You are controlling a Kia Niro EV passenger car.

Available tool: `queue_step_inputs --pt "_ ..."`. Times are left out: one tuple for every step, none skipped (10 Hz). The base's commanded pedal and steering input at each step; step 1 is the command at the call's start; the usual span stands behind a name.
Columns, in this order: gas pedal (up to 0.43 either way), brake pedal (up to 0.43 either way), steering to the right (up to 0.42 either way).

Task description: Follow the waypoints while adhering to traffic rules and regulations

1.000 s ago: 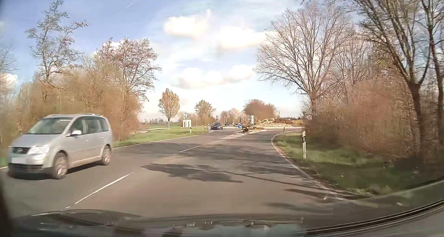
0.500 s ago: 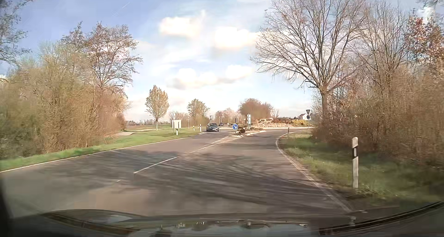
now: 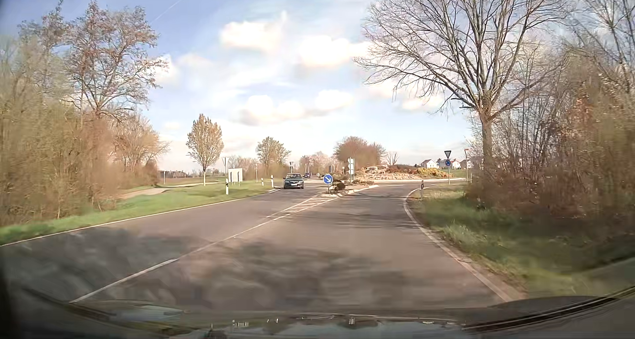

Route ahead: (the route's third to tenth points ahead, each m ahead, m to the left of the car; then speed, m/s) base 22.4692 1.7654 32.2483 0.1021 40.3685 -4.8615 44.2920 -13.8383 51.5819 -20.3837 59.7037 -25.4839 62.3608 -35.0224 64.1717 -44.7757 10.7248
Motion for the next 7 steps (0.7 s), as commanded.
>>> queue_step_inputs --pt "0.020 0.000 0.024" --pt "0.020 0.000 0.024" --pt "0.020 0.000 0.027" --pt "0.020 0.000 0.027" --pt "0.020 0.000 0.027" --pt "0.020 0.000 0.031" --pt "0.020 0.000 0.034"
